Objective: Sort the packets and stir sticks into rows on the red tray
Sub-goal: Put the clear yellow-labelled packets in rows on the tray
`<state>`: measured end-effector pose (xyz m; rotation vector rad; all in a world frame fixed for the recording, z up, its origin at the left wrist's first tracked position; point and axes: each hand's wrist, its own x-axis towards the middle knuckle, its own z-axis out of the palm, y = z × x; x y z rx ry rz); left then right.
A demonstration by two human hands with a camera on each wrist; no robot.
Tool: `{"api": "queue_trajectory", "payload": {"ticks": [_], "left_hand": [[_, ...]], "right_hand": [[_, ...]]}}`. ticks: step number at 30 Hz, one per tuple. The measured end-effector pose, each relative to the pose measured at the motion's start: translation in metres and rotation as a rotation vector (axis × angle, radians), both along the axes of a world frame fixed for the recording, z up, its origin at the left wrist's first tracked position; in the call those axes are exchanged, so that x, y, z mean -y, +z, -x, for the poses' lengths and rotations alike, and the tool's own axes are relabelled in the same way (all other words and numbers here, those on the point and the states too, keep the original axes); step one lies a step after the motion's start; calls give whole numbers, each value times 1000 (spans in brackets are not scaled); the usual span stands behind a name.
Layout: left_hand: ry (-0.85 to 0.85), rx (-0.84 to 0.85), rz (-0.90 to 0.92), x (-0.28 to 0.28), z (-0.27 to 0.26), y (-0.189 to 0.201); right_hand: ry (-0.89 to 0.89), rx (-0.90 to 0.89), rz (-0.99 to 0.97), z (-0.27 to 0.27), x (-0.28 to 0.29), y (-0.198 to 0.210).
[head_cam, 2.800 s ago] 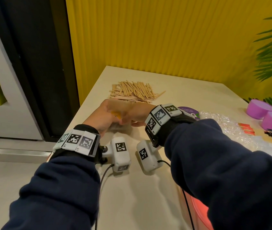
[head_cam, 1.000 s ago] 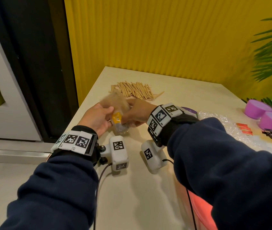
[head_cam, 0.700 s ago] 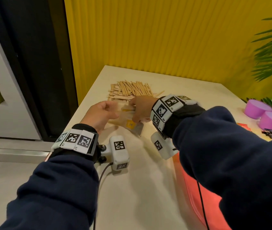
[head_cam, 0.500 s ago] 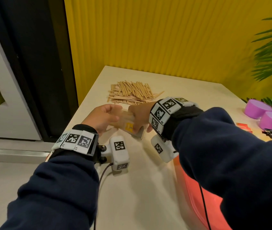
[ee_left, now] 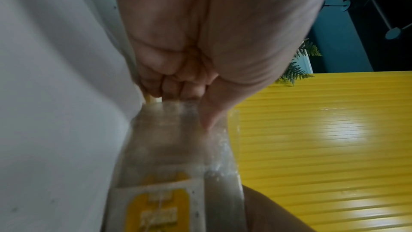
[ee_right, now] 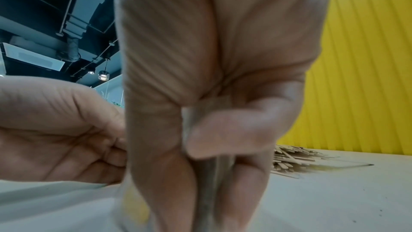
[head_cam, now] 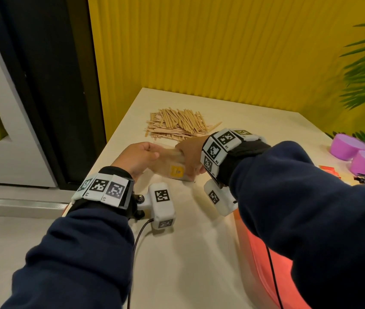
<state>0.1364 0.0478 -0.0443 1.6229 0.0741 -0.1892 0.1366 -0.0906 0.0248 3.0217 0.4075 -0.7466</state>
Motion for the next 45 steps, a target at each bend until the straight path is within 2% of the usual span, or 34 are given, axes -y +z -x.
{"api": "queue_trajectory", "payload": {"ticks": [6, 11, 16, 18, 20, 23, 29, 35, 42, 45], "left_hand": [[-11, 2, -1, 3, 0, 1], [5, -43, 18, 5, 4, 6], [-25, -116, 330, 3, 7, 10], [-67, -118, 371, 3, 8, 11], [-90, -112, 327, 3, 8, 10], [-139, -65, 158, 2, 6, 5], [-14, -42, -58, -8, -6, -2], [26, -34, -41, -4, -6, -3], [-153, -21, -34, -3, -3, -3], [-155, -27, -30, -1, -1, -3]], "right_hand": [[-89, 27, -62, -3, 5, 0], [4, 69, 32, -1, -1, -4], [-13, 118, 7, -4, -4, -8], [-34, 131, -9, -3, -2, -9], [-47, 134, 1, -3, -2, -10], [-43, 124, 0, -2, -2, -6], [-120, 110, -66, -2, -3, -2], [-101, 86, -33, -3, -3, -2], [-59, 70, 24, -6, 0, -2], [-47, 75, 33, -4, 0, -1]]}}
